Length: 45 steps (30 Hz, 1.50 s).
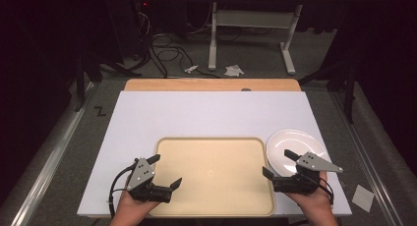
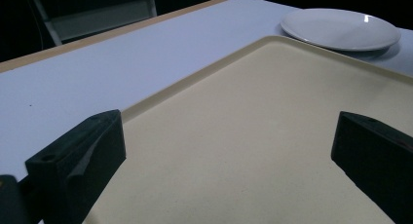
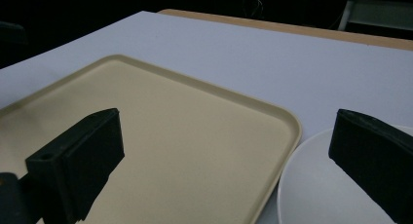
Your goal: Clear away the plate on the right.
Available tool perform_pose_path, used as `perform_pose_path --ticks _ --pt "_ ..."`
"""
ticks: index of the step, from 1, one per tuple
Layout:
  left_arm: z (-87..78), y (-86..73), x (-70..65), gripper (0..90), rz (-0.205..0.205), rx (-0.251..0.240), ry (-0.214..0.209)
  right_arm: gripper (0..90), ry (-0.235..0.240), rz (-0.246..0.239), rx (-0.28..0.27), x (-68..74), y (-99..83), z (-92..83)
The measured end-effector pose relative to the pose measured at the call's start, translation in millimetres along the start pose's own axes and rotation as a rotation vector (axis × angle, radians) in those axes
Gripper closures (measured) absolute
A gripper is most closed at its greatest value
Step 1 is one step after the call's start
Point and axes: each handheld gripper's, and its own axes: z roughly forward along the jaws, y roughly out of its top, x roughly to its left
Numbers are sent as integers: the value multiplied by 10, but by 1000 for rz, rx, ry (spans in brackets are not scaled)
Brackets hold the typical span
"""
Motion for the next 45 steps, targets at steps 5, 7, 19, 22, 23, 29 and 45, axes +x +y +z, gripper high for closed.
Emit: perform_pose_path --ticks 5,7,19,22,23,29,45 --pt "-14 3 11 2 -1 -7 5 1 -7 7 -7 -32 7 -25" --pt "-19 3 17 2 -3 -11 6 1 -9 5 -11 -49 8 -34" --pt "-43 4 47 7 -2 -23 16 1 -50 18 -25 -181 15 -125" --pt "-49 6 60 8 -6 -28 13 1 -66 18 -26 -233 10 -153" --pt "-48 5 65 9 -7 -30 11 1 -70 21 -28 -252 7 -163" --pt "-55 4 106 13 -31 -50 14 1 -103 47 -38 -365 -6 -240" --pt "-6 39 129 14 -35 -54 13 1 -172 109 -33 -636 -121 -431"
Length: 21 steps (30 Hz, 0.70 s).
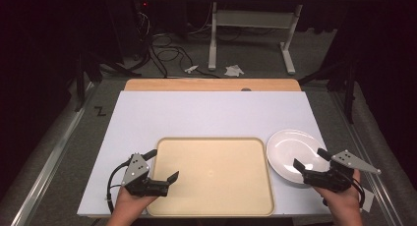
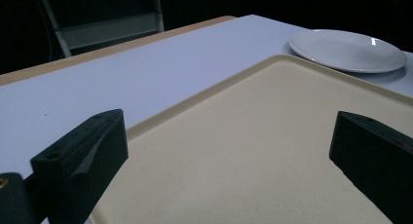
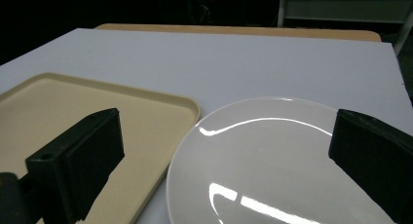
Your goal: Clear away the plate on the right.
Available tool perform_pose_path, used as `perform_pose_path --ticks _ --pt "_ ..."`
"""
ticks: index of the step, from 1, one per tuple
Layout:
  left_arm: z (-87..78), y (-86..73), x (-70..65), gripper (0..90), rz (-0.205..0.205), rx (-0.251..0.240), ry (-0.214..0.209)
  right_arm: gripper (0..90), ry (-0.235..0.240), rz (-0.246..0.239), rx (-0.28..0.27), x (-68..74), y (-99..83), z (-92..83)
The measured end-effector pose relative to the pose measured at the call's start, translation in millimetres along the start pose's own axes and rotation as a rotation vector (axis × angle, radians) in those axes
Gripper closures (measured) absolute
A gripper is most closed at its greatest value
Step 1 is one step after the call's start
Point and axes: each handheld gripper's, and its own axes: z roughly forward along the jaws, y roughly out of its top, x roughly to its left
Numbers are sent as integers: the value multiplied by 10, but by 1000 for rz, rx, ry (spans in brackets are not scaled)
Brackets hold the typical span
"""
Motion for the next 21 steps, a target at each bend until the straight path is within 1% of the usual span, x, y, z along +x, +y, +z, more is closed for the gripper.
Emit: perform_pose_path --ticks 2,8,12,16,21 --pt "10 5 6 14 -5 -1 -1 1 -6 13 1 -38 -15 -20" --pt "37 19 22 15 1 -2 3 1 -24 43 3 -115 -60 -90" --pt "52 24 34 15 10 0 10 1 -31 63 4 -144 -85 -124" --pt "57 25 49 15 11 4 11 2 -33 95 17 -166 -108 -138" --pt "54 30 56 16 4 -8 14 2 -34 129 34 -177 -136 -147"
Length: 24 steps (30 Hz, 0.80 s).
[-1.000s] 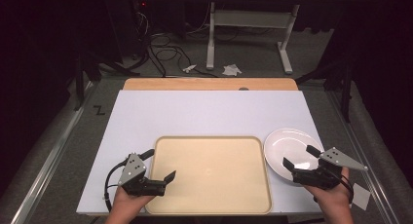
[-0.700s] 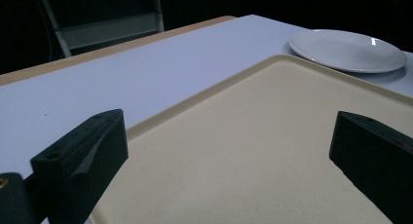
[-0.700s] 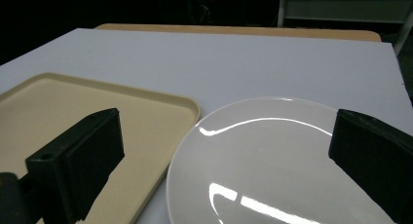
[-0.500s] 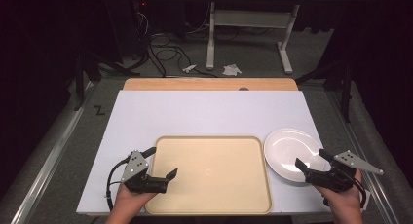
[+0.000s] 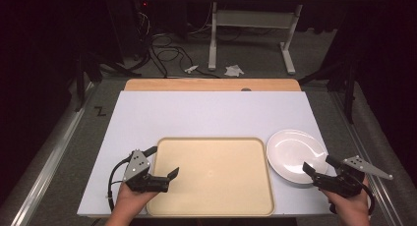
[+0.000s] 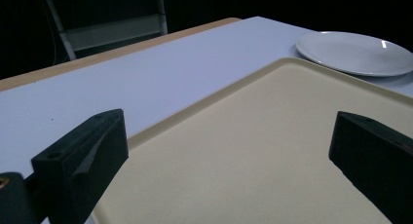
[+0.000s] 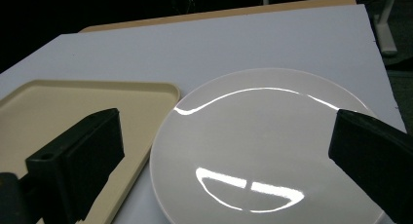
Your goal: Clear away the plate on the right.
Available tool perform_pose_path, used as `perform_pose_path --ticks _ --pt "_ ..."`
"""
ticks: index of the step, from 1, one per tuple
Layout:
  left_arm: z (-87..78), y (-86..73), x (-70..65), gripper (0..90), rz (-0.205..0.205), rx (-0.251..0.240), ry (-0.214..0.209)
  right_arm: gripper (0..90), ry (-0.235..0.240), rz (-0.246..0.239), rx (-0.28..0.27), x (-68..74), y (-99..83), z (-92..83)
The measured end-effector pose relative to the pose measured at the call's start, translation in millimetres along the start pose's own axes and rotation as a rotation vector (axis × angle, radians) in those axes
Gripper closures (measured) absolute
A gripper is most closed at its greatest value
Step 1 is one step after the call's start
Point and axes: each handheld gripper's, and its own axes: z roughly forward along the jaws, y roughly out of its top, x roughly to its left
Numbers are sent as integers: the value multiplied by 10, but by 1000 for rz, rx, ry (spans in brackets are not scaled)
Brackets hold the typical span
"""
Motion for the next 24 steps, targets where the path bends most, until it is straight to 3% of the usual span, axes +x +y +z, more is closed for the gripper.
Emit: perform_pose_path --ticks 10,24 --pt "3 9 3 16 2 -2 -5 2 -8 52 8 -54 -23 -43" --pt "9 18 -21 16 29 2 -32 6 -41 204 72 -180 -113 -73"
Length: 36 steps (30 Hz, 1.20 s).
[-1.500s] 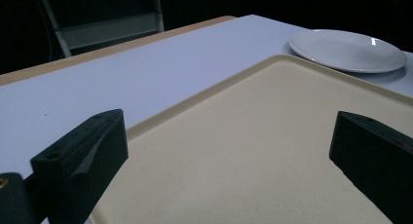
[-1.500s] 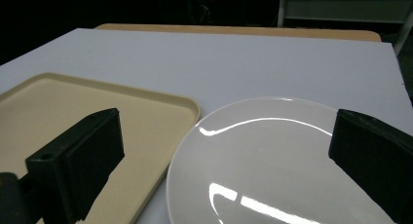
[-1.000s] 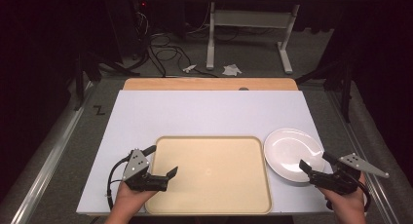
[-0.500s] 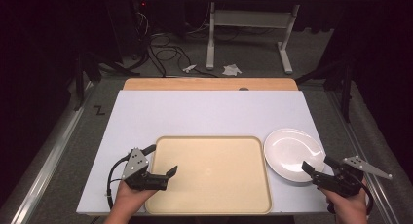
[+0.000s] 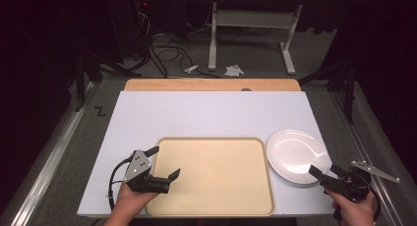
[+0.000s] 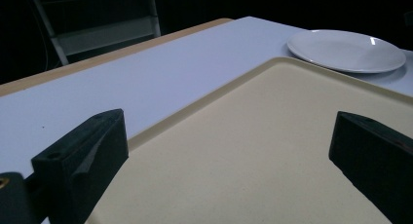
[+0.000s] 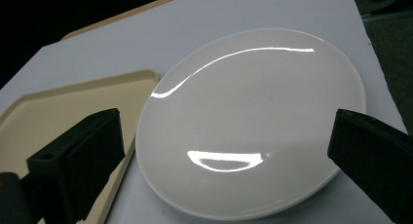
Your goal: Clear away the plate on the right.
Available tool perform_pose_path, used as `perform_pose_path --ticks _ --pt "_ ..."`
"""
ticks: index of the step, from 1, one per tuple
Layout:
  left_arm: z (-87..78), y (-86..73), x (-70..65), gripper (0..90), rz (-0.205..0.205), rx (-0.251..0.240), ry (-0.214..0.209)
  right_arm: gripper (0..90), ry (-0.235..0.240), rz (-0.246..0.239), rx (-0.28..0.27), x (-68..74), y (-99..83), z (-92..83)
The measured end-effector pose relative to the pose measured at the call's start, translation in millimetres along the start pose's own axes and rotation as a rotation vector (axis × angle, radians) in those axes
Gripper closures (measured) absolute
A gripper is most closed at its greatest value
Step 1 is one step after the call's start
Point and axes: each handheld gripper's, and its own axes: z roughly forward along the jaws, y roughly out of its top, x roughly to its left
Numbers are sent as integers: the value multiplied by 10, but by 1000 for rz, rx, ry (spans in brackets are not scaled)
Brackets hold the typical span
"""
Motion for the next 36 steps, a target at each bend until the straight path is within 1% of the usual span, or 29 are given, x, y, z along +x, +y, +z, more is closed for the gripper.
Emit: perform_pose_path --ticks 4,7,10,12,14,16,19,22,25,27,30,32,36 --pt "-1 0 3 16 2 1 -2 24 17 84 -3 -44 -18 -13" --pt "-9 2 12 16 0 -4 -3 30 19 112 4 -63 -55 -24" --pt "-11 3 16 16 0 -4 -3 38 49 155 17 -78 -104 -67" --pt "-9 3 15 16 0 -4 -3 47 50 167 15 -90 -130 -97" --pt "-8 5 9 16 2 -4 -5 55 48 183 26 -96 -148 -109" --pt "-9 6 2 16 4 -4 -6 61 44 194 32 -100 -153 -96" --pt "-9 5 -1 16 5 -1 -7 63 40 195 58 -100 -169 -53" --pt "-3 3 0 16 7 0 -5 70 39 214 71 -110 -178 -31" --pt "4 2 -6 16 6 1 -9 69 38 264 68 -136 -187 -31" --pt "6 1 -9 16 7 1 -10 71 55 296 65 -167 -196 -33" --pt "10 0 -12 17 8 4 -11 78 67 336 67 -206 -210 -26" --pt "12 -1 -15 17 10 8 -12 84 75 361 75 -219 -217 -19" --pt "25 -5 -29 17 14 12 -14 88 84 394 90 -244 -237 9"
